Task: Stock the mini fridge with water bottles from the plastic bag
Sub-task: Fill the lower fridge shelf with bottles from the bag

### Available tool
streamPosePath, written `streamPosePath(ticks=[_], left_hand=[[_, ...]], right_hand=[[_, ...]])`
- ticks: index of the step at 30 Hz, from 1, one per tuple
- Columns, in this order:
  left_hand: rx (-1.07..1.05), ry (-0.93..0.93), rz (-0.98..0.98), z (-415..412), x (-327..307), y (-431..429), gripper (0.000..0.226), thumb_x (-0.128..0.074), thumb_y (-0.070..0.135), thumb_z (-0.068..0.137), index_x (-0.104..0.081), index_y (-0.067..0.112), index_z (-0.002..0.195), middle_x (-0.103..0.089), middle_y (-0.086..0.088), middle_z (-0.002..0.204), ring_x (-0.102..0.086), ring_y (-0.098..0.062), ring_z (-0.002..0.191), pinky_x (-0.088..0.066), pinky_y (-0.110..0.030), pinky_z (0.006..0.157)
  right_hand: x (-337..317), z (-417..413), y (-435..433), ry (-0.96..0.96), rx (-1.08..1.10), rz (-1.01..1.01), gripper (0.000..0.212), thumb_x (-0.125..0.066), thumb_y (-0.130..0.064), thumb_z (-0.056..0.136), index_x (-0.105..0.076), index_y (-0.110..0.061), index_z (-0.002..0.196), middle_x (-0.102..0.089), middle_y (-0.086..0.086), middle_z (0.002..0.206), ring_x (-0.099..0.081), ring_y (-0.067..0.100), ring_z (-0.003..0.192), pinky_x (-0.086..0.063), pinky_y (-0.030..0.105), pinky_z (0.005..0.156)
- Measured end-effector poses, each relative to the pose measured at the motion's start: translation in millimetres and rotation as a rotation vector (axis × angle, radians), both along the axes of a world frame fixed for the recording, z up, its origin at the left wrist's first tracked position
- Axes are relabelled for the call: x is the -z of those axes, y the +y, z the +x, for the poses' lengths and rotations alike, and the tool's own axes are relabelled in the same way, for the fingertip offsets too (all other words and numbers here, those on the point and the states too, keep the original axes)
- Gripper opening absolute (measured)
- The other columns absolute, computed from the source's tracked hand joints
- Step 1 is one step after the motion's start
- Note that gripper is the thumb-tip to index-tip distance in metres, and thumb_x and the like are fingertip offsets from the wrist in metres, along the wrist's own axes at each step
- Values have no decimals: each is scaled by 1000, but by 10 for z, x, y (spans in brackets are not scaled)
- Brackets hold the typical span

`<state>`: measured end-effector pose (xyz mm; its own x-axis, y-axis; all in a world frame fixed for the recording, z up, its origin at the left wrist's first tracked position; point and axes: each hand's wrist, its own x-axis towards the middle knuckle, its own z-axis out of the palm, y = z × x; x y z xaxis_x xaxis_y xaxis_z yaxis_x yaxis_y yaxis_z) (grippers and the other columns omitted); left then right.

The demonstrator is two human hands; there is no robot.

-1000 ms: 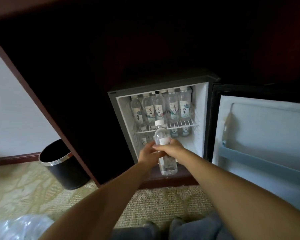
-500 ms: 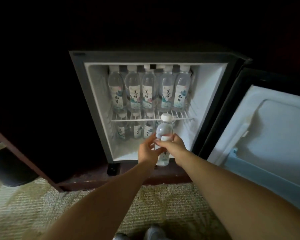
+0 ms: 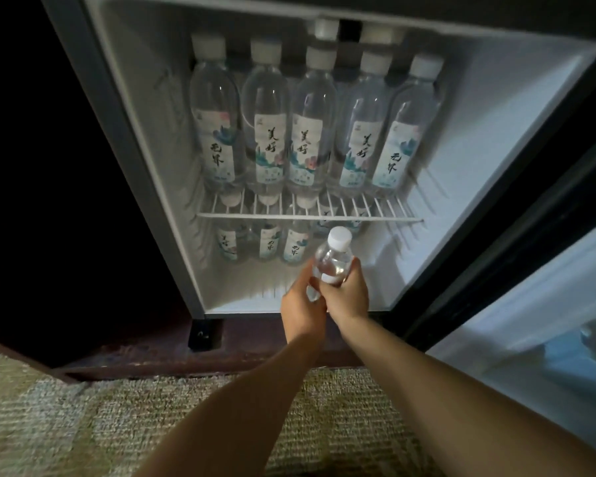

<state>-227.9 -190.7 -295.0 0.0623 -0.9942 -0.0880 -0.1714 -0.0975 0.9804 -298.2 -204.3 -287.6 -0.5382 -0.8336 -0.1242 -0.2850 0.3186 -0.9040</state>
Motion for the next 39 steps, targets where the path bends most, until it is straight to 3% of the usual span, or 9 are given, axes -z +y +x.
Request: streamPosePath(ticks=[6,11,15,18,23,30,34,36,39], left_hand=[[35,-287,-74,-23,-2,-347,58,-55,6,84,-50,31,135,-71,-5,98,-64,-21,90,-48,-31,67],[43,-408,-113,-18,-7,-566,37,-58,12,82,-56,23,118,-70,-6,99,-64,-30,89,-42,-31,64],[67,-339,-138,-82,-3,-671,44,-61,8,81,-49,15,123,-63,-7,114,-62,-28,98,-51,-37,74],[2,-384,-39,-123,90,-647,33,-62,18,84,-47,9,112,-63,-11,110,-61,-31,98,-41,-32,68],[-41,-412,75,-60,256,-689,41,-64,39,85,-52,11,112,-55,-10,116,-54,-30,108,-46,-41,87],[121,-490,74,-89,272,-750,55,-67,17,79,-43,9,128,-45,-11,130,-47,-30,119,-43,-38,97],[241,-545,69,-142,286,-668,44,-58,12,83,-50,14,127,-45,-9,133,-52,-28,116,-45,-37,96],[317,-591,37,-112,347,-601,41,-51,10,87,-54,13,128,-44,-6,138,-51,-26,118,-43,-33,98],[258,-575,-13,-2,422,-552,41,-48,4,87,-58,12,127,-50,-4,136,-53,-21,117,-40,-28,98]], right_hand=[[18,-79,-327,77,-6,3,54,-77,-41,74,-49,-24,117,-65,-6,97,-62,16,85,-41,25,69],[54,-115,-533,51,1,7,49,-79,-43,70,-45,-33,104,-60,-13,86,-59,12,78,-44,22,61],[85,-205,-641,37,-29,-19,52,-80,-37,71,-53,-22,112,-67,-3,102,-65,20,93,-54,37,80],[119,-209,-678,40,-25,-35,51,-81,-34,70,-49,-22,108,-64,-6,99,-64,20,94,-48,30,77],[108,-222,-895,67,-10,-33,64,-81,-29,70,-46,-17,122,-64,2,111,-63,27,100,-53,36,82],[172,-247,-1097,56,-51,52,73,-78,-23,75,-38,-16,135,-58,8,126,-59,29,111,-50,44,92],[379,-278,-700,88,-134,145,52,-65,-28,88,-42,-14,133,-57,10,129,-57,31,115,-46,35,93],[532,-264,-430,189,-200,159,54,-53,-21,95,-30,-19,145,-51,10,137,-52,28,121,-40,32,95],[582,-264,-331,217,-252,129,67,-54,-15,95,-19,-21,151,-40,8,147,-44,28,130,-38,35,104]])
